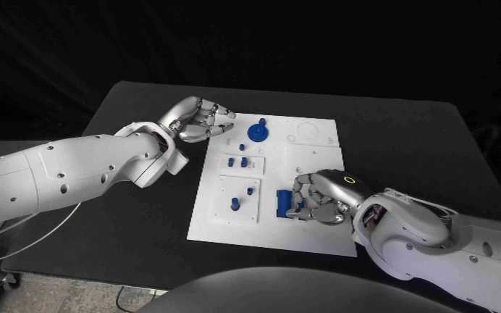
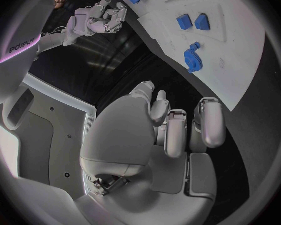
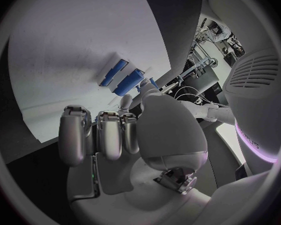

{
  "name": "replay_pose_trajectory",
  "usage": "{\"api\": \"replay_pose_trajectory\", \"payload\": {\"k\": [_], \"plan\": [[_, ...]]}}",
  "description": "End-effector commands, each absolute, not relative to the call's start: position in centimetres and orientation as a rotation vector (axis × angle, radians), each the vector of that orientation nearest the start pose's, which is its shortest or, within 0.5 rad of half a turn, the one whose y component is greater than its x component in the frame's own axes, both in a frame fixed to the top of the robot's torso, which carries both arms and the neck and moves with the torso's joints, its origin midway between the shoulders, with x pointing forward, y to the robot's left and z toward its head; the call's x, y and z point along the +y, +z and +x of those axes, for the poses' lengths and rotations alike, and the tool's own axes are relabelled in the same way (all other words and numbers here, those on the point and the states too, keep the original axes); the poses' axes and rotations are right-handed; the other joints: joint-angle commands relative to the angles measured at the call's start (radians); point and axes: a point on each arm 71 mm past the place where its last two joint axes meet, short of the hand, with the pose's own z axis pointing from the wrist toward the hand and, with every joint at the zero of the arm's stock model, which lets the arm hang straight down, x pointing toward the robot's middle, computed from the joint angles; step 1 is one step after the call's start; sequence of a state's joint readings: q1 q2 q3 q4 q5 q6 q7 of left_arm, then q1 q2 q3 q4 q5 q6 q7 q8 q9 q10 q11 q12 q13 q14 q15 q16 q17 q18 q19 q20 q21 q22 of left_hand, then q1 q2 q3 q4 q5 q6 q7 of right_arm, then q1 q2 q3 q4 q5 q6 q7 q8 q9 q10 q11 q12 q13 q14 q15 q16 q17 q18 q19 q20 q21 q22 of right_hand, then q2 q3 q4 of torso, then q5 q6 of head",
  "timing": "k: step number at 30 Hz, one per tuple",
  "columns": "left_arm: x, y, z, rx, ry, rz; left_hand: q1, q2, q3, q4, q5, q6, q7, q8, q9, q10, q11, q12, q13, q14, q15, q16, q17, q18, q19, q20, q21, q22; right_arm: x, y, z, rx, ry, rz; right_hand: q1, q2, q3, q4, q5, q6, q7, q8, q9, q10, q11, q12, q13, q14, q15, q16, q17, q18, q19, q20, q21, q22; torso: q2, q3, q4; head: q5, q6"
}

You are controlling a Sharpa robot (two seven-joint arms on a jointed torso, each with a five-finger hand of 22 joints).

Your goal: Assemble the parts on the task board

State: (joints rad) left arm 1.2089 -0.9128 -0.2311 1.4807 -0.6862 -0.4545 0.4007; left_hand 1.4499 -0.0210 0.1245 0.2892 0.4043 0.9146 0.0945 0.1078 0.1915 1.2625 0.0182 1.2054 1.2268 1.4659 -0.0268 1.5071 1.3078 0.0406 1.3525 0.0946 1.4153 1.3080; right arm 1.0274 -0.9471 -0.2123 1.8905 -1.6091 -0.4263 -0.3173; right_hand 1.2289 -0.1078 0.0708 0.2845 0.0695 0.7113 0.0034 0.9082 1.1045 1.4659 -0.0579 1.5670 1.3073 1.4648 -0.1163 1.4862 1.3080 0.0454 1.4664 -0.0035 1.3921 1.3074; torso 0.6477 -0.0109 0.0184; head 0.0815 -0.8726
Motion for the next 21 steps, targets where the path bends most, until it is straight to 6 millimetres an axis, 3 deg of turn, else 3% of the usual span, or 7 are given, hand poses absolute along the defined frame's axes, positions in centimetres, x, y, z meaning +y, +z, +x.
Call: {"api": "replay_pose_trajectory", "payload": {"k": [1,10,18,21], "plan": [[24.88,-23.01,46.3,1.599,-1.14,-0.378,0.003,0.007,-0.002,-0.002,0.004,0.004,0.004,-0.001,0.002,-0.006,0.001,-0.005,-0.001,0.006,0.009,-0.002,0.179,0.014,-0.009,0.0,-0.003,0.165,-15.69,-27.11,34.14,1.884,0.721,-0.208,0.005,-0.001,0.003,-0.003,-0.002,0.009,0.0,-0.007,0.002,0.105,-0.007,0.004,0.263,0.078,-0.003,0.006,0.096,-0.006,0.041,-0.002,0.006,0.212,0.001,-0.0003,-0.0004,-0.001,0.0],[25.22,-23.08,46.28,1.597,-1.133,-0.38,0.005,0.007,-0.002,-0.002,0.005,0.004,0.005,-0.002,0.002,-0.01,0.001,-0.01,-0.006,0.003,0.009,-0.004,0.176,0.014,-0.011,0.0,-0.005,0.164,-15.29,-27.23,34.19,1.887,0.718,-0.219,0.027,-0.001,0.007,-0.014,0.022,0.012,0.0,-0.011,0.008,0.105,-0.007,0.004,0.263,0.078,-0.004,0.007,0.096,-0.006,0.042,-0.003,0.009,0.212,0.0,-0.0002,0.0004,-0.002,0.0],[25.12,-23.13,46.27,1.604,-1.139,-0.38,0.005,0.008,-0.002,-0.002,0.006,0.003,0.005,-0.002,0.002,-0.015,0.001,-0.017,-0.012,0.0,0.009,-0.007,0.173,0.015,-0.014,0.0,-0.008,0.163,-15.16,-27.32,34.34,1.882,0.707,-0.227,0.08,0.008,0.021,-0.053,0.113,0.015,0.0,-0.024,0.015,0.105,-0.007,0.004,0.263,0.077,-0.004,0.007,0.094,-0.007,0.042,-0.004,0.011,0.212,0.0,-0.0001,-0.0003,0.0,0.0],[25.08,-23.14,46.27,1.605,-1.141,-0.379,0.006,0.008,-0.002,-0.002,0.007,0.003,0.005,-0.002,0.002,-0.017,0.001,-0.02,-0.014,-0.001,0.009,-0.007,0.173,0.015,-0.015,0.0,-0.009,0.162,-15.21,-27.27,34.41,1.87,0.707,-0.221,0.087,0.012,0.023,-0.059,0.128,0.015,0.0,-0.028,0.016,0.105,-0.007,0.004,0.263,0.077,-0.004,0.007,0.094,-0.007,0.042,-0.004,0.012,0.213,0.0,0.0,-0.0004,-0.001,0.0]]}}
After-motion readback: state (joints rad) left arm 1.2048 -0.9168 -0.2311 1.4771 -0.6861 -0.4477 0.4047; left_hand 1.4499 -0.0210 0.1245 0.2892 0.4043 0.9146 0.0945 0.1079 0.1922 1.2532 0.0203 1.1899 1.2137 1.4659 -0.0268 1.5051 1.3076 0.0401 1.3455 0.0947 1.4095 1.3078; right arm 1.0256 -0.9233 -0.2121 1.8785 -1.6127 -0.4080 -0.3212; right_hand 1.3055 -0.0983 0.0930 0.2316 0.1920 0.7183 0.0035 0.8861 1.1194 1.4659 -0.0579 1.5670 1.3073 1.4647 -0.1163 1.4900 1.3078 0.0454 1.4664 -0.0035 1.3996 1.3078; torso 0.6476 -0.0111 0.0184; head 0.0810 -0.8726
